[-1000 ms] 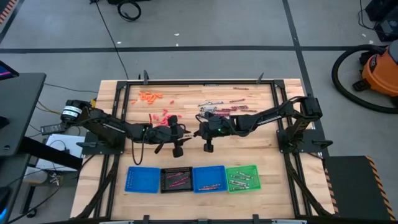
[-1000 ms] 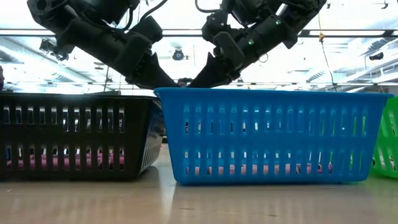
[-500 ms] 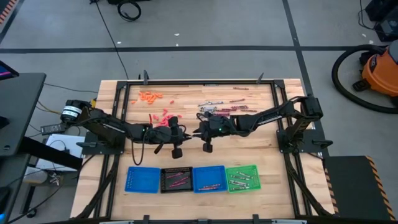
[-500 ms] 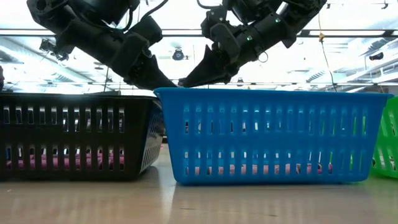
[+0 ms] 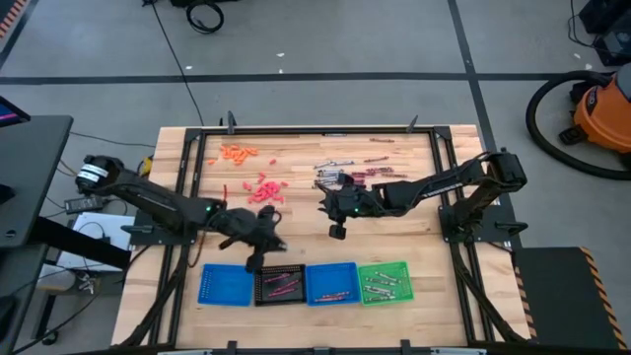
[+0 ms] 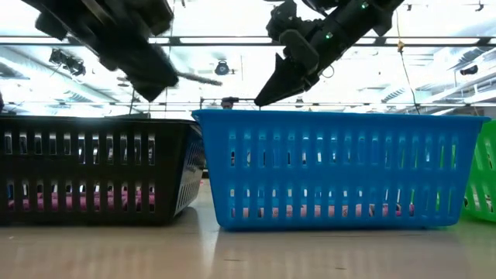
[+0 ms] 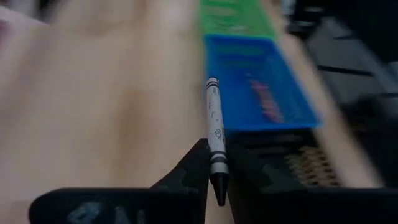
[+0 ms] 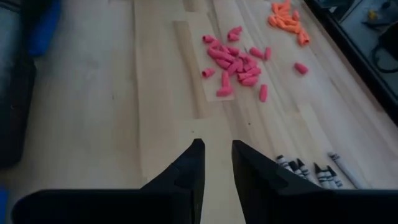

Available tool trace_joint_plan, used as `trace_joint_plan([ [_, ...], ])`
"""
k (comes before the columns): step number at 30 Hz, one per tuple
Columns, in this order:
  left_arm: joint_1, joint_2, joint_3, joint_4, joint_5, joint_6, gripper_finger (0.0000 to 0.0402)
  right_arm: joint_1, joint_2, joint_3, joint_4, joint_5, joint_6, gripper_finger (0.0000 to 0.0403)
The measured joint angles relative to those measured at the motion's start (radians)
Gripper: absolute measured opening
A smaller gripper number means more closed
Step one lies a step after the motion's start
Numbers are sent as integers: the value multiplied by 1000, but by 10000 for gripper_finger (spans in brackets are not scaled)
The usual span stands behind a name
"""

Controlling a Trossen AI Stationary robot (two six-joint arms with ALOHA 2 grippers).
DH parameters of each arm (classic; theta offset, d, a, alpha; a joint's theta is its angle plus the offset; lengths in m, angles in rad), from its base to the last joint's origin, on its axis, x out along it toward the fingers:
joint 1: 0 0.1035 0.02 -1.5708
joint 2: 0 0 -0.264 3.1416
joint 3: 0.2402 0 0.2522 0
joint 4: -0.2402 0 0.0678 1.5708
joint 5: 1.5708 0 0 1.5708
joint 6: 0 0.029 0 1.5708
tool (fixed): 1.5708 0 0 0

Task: Sort crayons
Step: Put the black crayon into the left blue bin

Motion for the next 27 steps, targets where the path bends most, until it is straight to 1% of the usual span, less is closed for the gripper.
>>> trace_joint_plan([
  [2,-34,-11,0,-3,44,-63,48,2,0,0,1,10,1,87],
  [5,-99,1,0,-14,37,-156,49,3,0,0,0,12,8,87],
  [10,-224,54,0,-9,-85,-279,49,4,0,0,-14,6,26,87],
  [16,-329,106,0,-5,-222,-399,49,4,0,0,-13,6,23,87],
  [19,-360,133,0,-8,-268,-437,50,4,0,0,-10,5,17,87],
  [27,-368,138,0,-8,-285,-447,50,6,1,0,-13,2,17,87],
])
